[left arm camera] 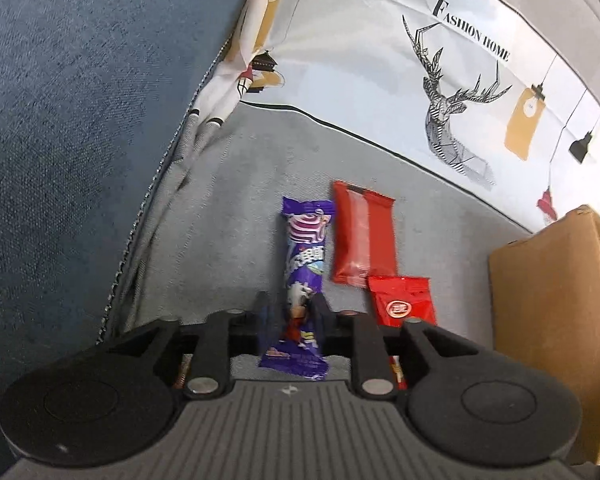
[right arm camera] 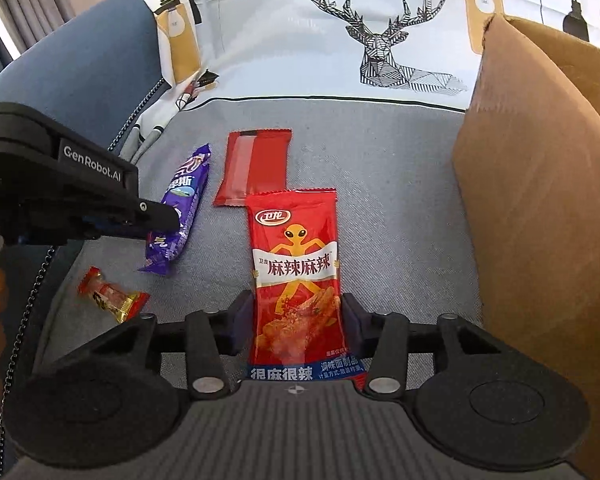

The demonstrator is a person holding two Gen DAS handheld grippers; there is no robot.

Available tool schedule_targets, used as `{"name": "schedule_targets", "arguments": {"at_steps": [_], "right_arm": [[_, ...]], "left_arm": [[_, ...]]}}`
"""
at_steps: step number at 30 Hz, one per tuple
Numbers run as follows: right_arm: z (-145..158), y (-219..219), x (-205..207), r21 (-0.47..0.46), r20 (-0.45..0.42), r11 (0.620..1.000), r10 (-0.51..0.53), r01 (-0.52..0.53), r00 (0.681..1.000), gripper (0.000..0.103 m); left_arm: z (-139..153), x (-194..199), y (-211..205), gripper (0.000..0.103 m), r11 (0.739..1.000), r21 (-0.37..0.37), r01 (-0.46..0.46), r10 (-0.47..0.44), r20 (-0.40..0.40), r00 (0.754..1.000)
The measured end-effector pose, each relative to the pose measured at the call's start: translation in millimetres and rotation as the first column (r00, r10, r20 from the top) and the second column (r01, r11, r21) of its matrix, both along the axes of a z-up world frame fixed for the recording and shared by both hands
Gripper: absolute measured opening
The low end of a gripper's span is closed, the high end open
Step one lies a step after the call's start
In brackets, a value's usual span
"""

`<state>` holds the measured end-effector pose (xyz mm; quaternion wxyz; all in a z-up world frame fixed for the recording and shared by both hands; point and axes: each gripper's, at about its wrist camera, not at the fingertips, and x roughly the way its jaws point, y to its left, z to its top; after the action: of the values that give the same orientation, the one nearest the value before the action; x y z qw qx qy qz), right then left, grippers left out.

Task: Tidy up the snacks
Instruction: 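Grasp the red spicy strip bag with the right tool while the left tool grasps the purple candy bar, then carry the red bag in the right tool while the left tool carries the purple candy bar over the box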

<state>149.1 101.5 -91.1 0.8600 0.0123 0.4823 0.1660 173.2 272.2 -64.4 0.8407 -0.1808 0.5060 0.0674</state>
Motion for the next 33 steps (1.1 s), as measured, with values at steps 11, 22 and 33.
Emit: {"name": "schedule_targets", "arguments": {"at_steps": [11, 22, 33], "right_arm": [[-4, 4, -1, -0.016, 0.006, 0.999, 0.029, -0.029, 1.0, 0.055], [-6, 5, -3, -0.022, 0.016, 0.999, 0.037, -0.037, 0.999, 0.054], [-1, 1, -8, 0.002, 0.059, 1.0, 0.015, -0.015, 0.998, 0.043]], "left_arm": [[-11, 6, -7, 0.049, 0.999, 0.054, 0.003, -0.003, -0.01, 1.0], [-11, 14, -16, 0.049, 0.996, 0.086, 0.012, -0.012, 0.002, 1.0], [-2, 12, -12, 0.015, 0.996, 0.086, -0.021, 0.017, 0.046, 0.999]]}}
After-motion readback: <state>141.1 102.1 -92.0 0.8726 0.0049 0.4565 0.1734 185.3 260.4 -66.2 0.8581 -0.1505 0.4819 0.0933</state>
